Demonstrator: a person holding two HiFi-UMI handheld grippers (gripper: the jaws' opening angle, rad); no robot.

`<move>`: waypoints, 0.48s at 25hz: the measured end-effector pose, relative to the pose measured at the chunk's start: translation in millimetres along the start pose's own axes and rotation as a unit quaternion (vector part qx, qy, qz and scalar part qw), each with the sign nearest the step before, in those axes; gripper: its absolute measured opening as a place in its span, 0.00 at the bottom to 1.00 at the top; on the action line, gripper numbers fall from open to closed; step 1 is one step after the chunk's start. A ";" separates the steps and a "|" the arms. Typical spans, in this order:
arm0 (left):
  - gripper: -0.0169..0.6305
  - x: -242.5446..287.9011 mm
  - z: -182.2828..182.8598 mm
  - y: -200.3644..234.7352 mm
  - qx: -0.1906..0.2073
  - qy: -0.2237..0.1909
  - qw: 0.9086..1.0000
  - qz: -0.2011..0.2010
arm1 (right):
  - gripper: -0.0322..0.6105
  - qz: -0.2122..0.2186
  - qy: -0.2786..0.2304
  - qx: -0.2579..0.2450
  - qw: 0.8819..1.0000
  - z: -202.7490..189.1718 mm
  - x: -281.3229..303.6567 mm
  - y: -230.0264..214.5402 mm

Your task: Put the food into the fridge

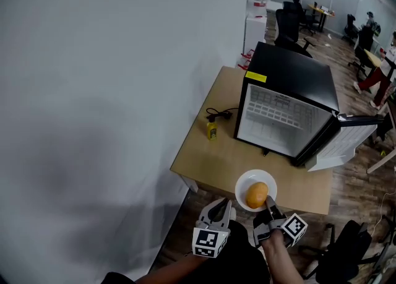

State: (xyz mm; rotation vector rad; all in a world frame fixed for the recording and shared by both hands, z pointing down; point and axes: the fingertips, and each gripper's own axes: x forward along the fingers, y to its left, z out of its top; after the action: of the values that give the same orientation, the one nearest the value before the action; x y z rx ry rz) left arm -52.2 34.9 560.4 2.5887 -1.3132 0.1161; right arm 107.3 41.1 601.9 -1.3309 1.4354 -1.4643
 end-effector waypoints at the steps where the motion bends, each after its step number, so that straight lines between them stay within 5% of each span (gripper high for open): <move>1: 0.06 5.7 -0.3 3.6 -0.003 0.003 1.000 0.002 | 0.17 -0.001 0.001 0.002 1.000 3.1 6.7 0.0; 12: 0.06 81.7 17.3 25.4 -0.018 0.004 1.000 -0.011 | 0.17 0.006 -0.012 0.012 1.000 53.5 84.2 14.1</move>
State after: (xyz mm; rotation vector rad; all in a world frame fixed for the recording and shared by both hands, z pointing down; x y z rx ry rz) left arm -24.7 -47.9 562.4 2.5696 -1.2721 0.0997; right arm 135.3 -55.6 597.9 -1.3184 1.4026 -1.4483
